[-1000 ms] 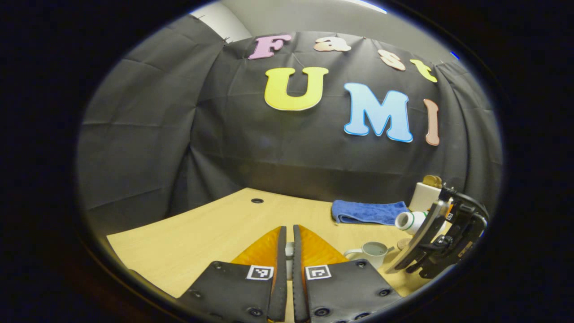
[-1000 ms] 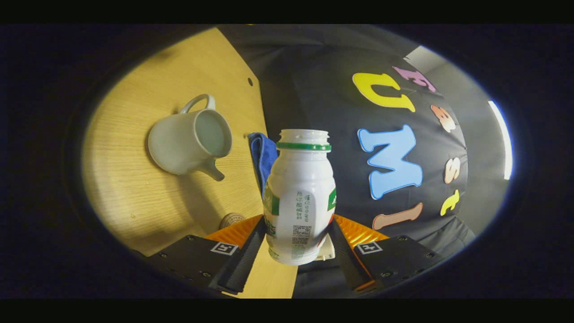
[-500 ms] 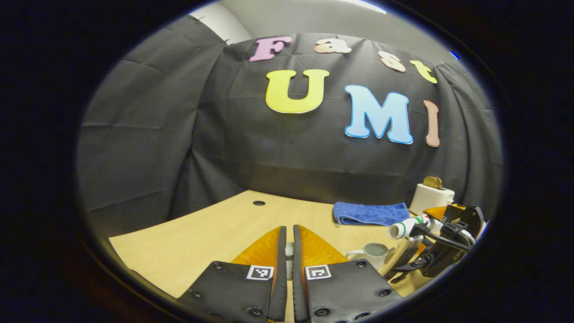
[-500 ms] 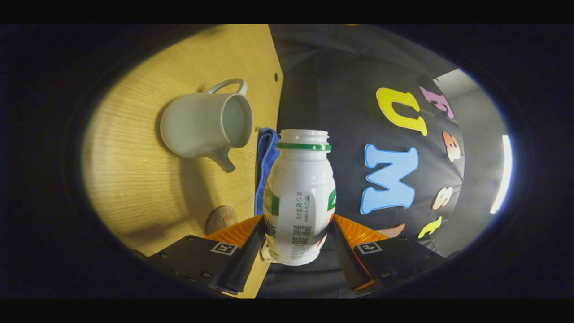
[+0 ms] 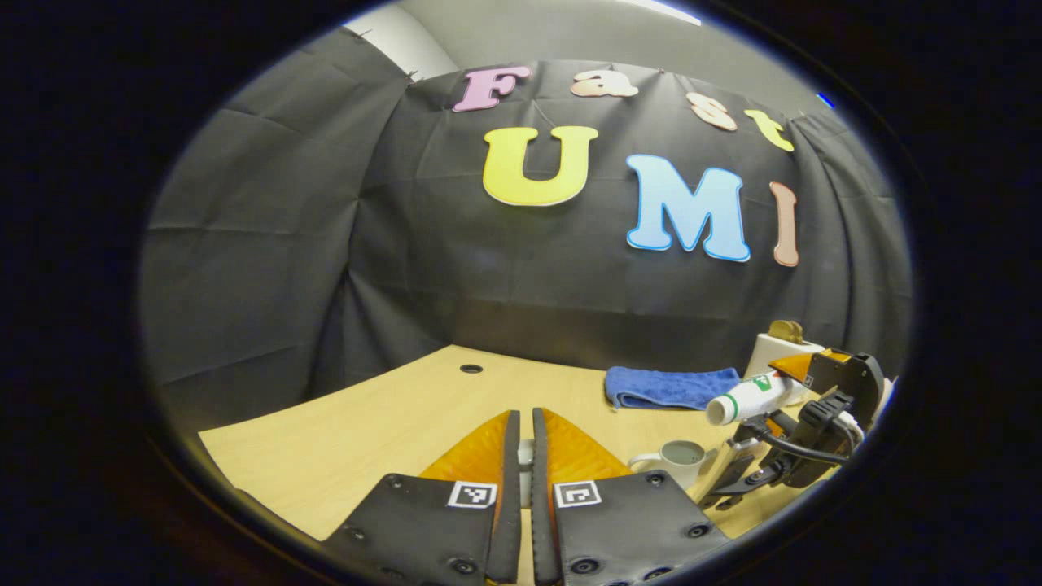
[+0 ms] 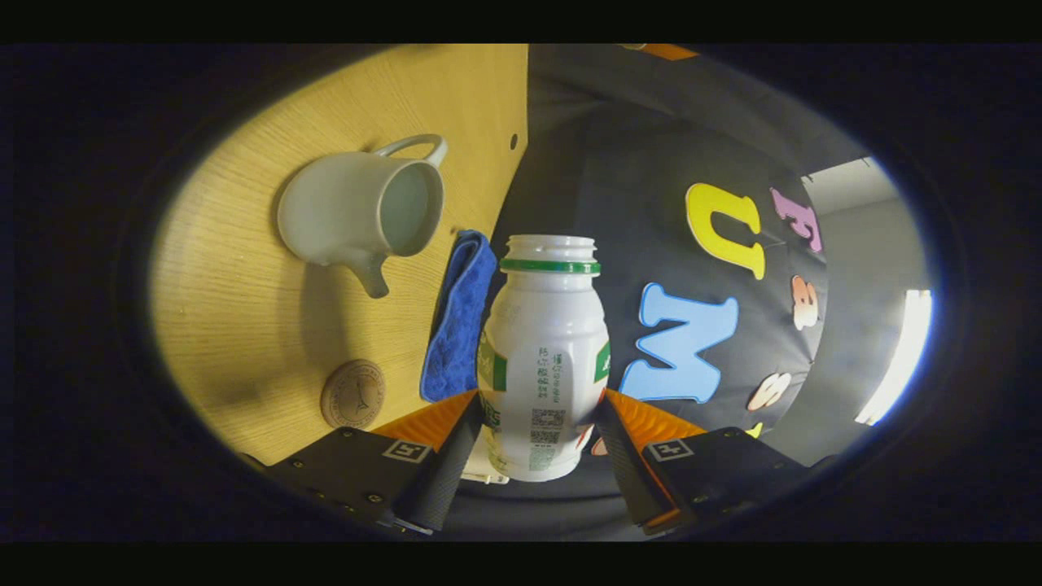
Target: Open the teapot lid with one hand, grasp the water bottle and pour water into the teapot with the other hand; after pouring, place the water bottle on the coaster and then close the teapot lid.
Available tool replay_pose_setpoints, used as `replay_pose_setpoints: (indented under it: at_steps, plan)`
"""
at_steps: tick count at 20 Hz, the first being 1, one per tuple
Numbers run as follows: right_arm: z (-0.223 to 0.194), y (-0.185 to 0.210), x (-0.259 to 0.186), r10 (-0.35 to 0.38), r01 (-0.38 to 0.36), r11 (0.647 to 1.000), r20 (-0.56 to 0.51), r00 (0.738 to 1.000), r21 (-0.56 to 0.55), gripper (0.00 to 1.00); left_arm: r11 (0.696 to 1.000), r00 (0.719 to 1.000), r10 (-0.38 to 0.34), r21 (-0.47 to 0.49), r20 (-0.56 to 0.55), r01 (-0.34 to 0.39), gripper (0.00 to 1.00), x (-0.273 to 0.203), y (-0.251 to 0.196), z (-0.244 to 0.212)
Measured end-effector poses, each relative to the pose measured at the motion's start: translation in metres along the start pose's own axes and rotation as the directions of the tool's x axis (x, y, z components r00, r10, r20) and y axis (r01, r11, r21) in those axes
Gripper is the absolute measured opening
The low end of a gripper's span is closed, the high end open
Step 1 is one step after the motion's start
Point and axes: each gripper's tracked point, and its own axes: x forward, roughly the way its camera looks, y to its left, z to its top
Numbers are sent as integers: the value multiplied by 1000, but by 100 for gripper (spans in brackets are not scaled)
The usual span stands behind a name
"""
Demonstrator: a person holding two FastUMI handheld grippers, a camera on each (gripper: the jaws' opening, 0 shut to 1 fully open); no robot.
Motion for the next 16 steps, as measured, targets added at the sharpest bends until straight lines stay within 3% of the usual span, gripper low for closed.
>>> replay_pose_setpoints:
  at_steps: [2, 15, 16]
  plan:
    - [0, -5, 1, -9, 10, 1000, 7, 1000, -16, 81, 1000, 1000, 1, 0, 0, -1, 12, -1, 0, 1]
    - [1, -26, 5, -45, 47, 997, 28, 999, -64, 81, 1000, 1000, -8, 2, -8, 8, 16, 1, -2, -1]
    - [1, -26, 6, -47, 49, 997, 29, 998, -67, 80, 1000, 1000, -8, 2, -10, 8, 12, 0, -3, -1]
